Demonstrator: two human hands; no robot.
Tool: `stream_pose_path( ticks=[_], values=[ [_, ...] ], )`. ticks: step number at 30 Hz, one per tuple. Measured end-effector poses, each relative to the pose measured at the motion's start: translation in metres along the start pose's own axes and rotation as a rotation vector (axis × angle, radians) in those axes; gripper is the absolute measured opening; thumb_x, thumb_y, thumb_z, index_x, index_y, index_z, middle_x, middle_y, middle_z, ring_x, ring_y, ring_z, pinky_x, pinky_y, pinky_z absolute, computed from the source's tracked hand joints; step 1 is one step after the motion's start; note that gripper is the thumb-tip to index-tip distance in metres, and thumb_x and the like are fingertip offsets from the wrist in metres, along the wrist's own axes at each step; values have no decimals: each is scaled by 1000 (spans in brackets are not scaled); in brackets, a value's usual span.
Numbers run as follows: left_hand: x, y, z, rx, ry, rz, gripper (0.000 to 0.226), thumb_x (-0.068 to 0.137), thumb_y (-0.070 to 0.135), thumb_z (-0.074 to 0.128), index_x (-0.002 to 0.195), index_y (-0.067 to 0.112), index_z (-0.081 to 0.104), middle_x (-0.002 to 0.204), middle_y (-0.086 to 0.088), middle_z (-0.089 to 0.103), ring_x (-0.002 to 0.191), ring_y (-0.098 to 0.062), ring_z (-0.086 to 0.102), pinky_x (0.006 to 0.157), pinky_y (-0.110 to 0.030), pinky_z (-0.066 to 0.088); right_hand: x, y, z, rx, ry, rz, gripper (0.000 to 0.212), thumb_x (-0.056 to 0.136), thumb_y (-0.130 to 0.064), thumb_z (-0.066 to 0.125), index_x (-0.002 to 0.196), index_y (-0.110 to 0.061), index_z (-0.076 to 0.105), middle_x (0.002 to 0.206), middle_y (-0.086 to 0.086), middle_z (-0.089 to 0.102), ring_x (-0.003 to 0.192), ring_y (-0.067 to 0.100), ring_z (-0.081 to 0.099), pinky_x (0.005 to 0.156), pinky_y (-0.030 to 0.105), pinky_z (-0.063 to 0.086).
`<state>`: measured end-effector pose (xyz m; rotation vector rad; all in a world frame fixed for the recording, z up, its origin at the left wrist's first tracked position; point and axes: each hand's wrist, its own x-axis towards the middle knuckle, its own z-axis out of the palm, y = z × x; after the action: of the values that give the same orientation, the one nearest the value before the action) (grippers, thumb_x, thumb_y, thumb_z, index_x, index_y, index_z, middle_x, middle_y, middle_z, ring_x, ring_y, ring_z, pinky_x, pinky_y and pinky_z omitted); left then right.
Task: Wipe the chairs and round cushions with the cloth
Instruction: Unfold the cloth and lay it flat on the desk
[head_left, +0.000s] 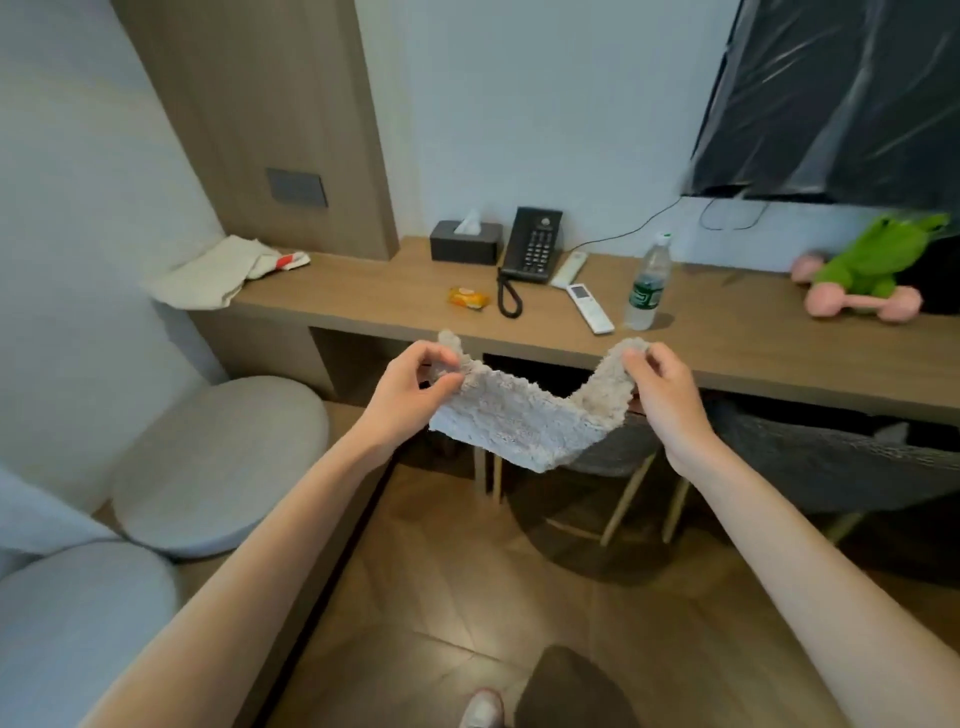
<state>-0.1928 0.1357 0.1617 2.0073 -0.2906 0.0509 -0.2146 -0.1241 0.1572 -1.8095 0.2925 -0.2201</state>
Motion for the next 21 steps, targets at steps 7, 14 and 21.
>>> stream_pose_path(
  ticks=[7,14,21],
  values=[
    [90,6,62,103,-166,134,33,91,10,61,119,24,51,120,13,53,107,-9,52,88,-22,45,51,8,-74,157,204,21,17,104,-22,38,92,-20,50,99,2,63,87,12,64,75,27,57],
    [195,-7,134,442,-426,274,13,91,30,62,94,19,65,99,-1,52,97,-17,43,85,-38,42,125,6,-124,196,279,-24,13,102,-16,44,102,-4,50,84,6,64,62,8,66,60,23,57],
    [267,39,213,119,-343,203,6,94,21,58,88,22,57,103,2,55,103,-13,51,86,-24,45,174,27,-189,267,488,70,8,102,-14,42,101,-8,48,87,7,65,62,12,66,61,26,56]
  ],
)
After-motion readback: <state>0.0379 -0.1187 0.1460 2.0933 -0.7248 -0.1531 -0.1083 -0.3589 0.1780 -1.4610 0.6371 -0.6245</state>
